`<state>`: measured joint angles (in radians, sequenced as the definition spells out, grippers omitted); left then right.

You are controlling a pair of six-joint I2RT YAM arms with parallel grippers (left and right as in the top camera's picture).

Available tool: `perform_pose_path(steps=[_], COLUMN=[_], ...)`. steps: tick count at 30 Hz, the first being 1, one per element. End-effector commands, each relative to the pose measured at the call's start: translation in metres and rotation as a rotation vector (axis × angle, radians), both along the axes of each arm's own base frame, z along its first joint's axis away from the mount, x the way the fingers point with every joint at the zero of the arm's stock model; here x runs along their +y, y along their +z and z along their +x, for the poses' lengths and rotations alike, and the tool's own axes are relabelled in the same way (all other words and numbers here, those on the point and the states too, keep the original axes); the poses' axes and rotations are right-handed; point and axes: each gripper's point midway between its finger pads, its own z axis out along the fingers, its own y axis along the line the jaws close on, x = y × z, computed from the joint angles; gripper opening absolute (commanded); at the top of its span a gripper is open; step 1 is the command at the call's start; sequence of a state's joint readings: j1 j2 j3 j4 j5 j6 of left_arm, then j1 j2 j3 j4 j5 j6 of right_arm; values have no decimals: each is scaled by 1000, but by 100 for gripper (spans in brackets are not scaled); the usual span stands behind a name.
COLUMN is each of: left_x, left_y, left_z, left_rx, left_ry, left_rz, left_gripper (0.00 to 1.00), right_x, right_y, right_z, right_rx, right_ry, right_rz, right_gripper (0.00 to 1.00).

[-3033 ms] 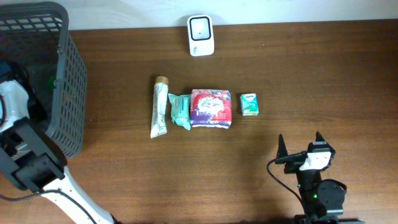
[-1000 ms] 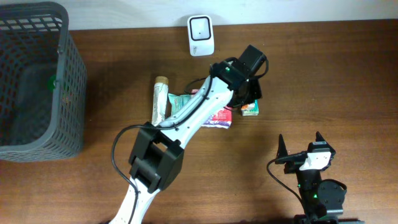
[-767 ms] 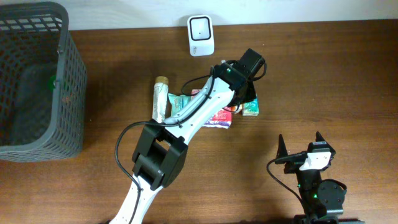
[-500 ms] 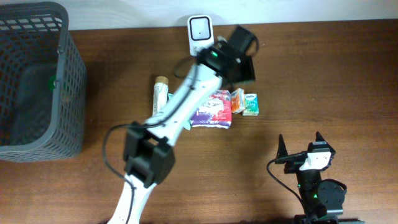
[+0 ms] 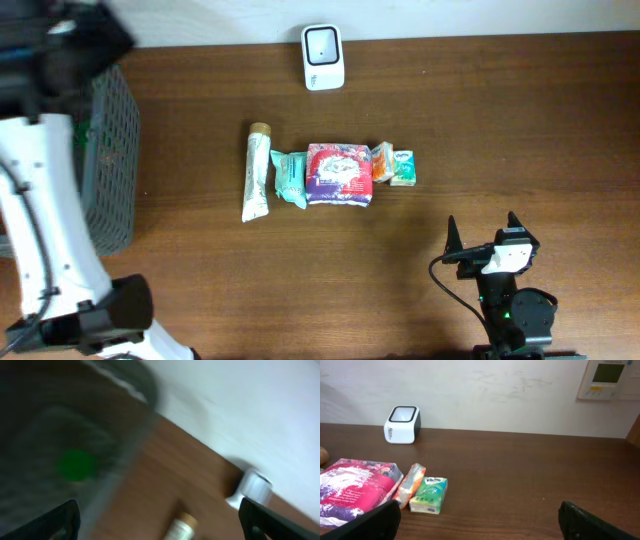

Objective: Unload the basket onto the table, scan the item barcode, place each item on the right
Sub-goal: 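Reach into basket and grasp the green bottle with left gripper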

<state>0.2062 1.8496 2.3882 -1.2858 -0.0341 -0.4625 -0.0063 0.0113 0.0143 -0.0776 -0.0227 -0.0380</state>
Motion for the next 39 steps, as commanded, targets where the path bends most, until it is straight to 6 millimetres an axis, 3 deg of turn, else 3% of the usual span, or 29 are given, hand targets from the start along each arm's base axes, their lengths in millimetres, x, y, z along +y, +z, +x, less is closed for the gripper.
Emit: perform_pose_path(steps=[1,4,7,12,19,22,26,32,39], left_x=[70,104,120,131,147,144,132,128,142], left_y=[-4,-29,-60,-129,-196,-218,-260,-287,-284], left_z=[-28,-43,-43,-21,11,16,24,28,20], left_rx=[29,95,156,295,361,394,450,492,530], left_ry=[159,242,272,268,262,246,198,185,188], left_rz=[17,-6,-29,-81,-109,-142,-239,-258,-160], left_gripper=[99,99,99,99,99,99,99,99,95], right_x=[0,0,0,0,0,0,0,0,0], right_y=[-3,-3,-3,-3,-3,-3,-3,-3,-3], right_z=[0,0,0,0,0,0,0,0,0], right_rx=[4,4,4,4,4,4,4,4,4], right_ry=[-3,-3,-3,-3,-3,-3,-3,-3,-3], right_rz=[-8,-8,-8,-8,-8,-8,-8,-8,-8], right_gripper=[99,99,99,99,99,99,99,99,99])
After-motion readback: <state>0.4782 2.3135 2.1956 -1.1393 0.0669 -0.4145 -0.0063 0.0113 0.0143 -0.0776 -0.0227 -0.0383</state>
